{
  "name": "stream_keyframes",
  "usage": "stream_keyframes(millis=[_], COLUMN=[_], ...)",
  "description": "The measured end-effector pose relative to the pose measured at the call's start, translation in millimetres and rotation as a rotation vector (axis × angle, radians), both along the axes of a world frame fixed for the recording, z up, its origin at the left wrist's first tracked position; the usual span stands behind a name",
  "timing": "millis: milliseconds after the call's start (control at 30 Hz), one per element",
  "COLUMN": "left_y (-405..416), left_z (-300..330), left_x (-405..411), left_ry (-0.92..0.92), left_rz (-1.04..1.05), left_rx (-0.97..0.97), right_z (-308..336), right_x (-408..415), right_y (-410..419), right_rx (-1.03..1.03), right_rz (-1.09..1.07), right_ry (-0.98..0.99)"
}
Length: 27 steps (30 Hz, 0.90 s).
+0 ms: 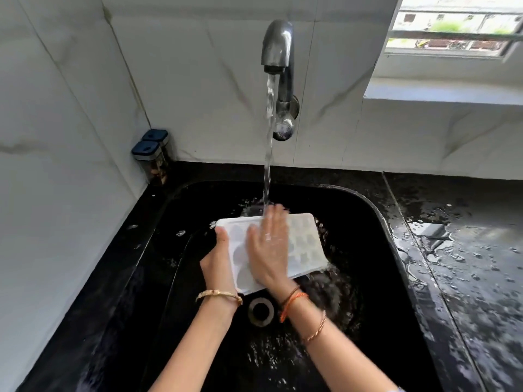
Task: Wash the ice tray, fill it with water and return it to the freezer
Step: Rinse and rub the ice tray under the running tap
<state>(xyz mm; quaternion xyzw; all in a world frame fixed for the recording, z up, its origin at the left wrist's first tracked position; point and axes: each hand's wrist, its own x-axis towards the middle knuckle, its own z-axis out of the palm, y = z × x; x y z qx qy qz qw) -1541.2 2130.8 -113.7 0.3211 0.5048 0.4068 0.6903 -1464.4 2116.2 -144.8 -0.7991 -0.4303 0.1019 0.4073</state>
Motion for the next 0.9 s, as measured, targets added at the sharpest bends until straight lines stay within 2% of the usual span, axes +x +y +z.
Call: stream_keyframes(millis=[67,133,167,267,300,367,467,533,567,633,733,833,900], left_y=[-3,-2,-1,4,4,4,4,7,9,16,28,36,40], left_z=[1,3,2,-3,-3,-4,-8,-9,-8,-4,-1,-1,-1], left_x=[4,-5,-9,-27,-27,-21,-9,-7,-10,-18,-23,-12,-4], left_ry=[-0.002,0.035,0.044,0.091,0.109,0.087,-0.018,-0.012,0.016,0.056,0.069,0.040,0.139], left_rz=[-0.028,-0.052,-0.074,-0.193,-0.226,-0.277,-0.311,-0.261,-0.220,-0.142,-0.127,-0.129,-0.126], left_rx=[0.128,0.265,0.322,0.483,0.511,0.498,0.461,0.456,0.454,0.501,0.541,0.520,0.481], right_z=[3,8,9,21,24,33,45,57,58,63,60,60,69], right_x=[-26,-6,16,72,78,55,1,2,18,53,76,24,-4], right_y=[-1,2,5,0,1,6,10,14,16,18,21,35,39], right_rx=[0.142,0.180,0.124,-0.104,-0.142,-0.132,-0.013,-0.021,-0.070,-0.204,-0.304,-0.117,0.032], right_rz=[0.120,0.058,-0.021,-0.298,-0.335,-0.253,0.069,0.129,0.131,-0.015,-0.156,0.035,0.142], right_ry=[0.030,0.068,0.116,0.467,0.485,0.313,0.077,-0.038,-0.072,-0.098,-0.095,-0.222,-0.193])
